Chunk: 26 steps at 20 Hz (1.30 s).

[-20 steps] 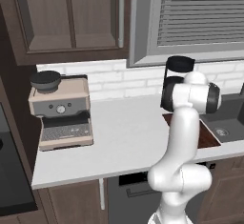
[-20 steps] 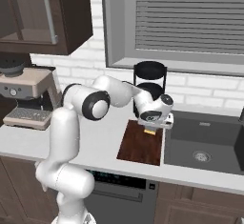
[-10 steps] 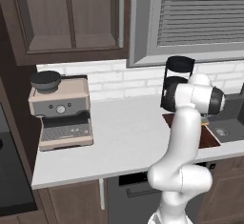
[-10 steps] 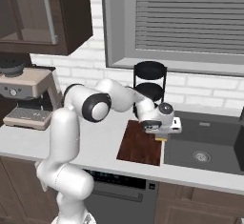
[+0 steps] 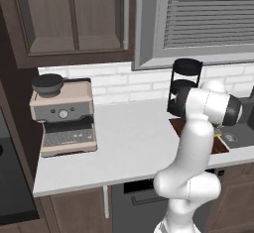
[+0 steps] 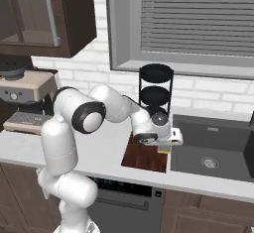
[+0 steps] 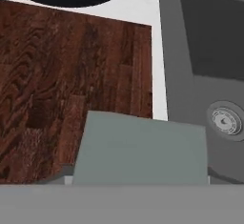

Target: Pick up the sponge from the counter and clean the cutting board by briefly scrubbing or pressing down on the cutting board. Once finished, release the sponge.

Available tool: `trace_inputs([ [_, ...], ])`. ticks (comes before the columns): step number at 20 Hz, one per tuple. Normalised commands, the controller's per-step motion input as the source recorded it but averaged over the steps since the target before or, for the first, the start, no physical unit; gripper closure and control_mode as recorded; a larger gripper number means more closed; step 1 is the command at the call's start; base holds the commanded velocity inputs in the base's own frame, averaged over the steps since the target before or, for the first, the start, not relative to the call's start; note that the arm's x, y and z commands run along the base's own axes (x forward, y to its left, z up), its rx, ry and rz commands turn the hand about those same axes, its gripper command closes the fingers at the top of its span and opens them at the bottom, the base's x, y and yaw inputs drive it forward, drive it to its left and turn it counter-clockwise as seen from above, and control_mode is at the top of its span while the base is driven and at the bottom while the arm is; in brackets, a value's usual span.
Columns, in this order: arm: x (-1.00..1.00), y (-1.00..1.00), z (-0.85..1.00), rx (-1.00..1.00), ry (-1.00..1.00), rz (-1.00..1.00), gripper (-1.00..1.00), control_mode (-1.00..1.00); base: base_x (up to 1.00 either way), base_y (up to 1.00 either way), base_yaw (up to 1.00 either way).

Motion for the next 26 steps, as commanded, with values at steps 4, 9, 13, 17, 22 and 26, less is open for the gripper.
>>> trace_inputs([
  [4,-0.74,-0.27,0.35,0.74,0.66,0.00,1.00,-1.00,0.00,0.00,0.00],
  [9,-0.24,0.33,-0.31,0.49,0.29,0.00,1.00,-1.00,0.00,0.00,0.00],
  [13,-0.02,0.53,-1.00,0.15,-0.18,-0.10,1.00,-1.00,0.00,0.00,0.00],
  [17,-0.67,0.91,-1.00,-0.02,-0.41,-0.21,1.00,-1.00,0.00,0.00,0.00],
  [22,-0.11,1.00,-1.00,-0.16,-0.31,-0.24,1.00,-1.00,0.00,0.00,0.00],
  [26,0.73,1.00,-1.00,-0.16,-0.04,-0.18,1.00,-1.00,0.00,0.00,0.00],
])
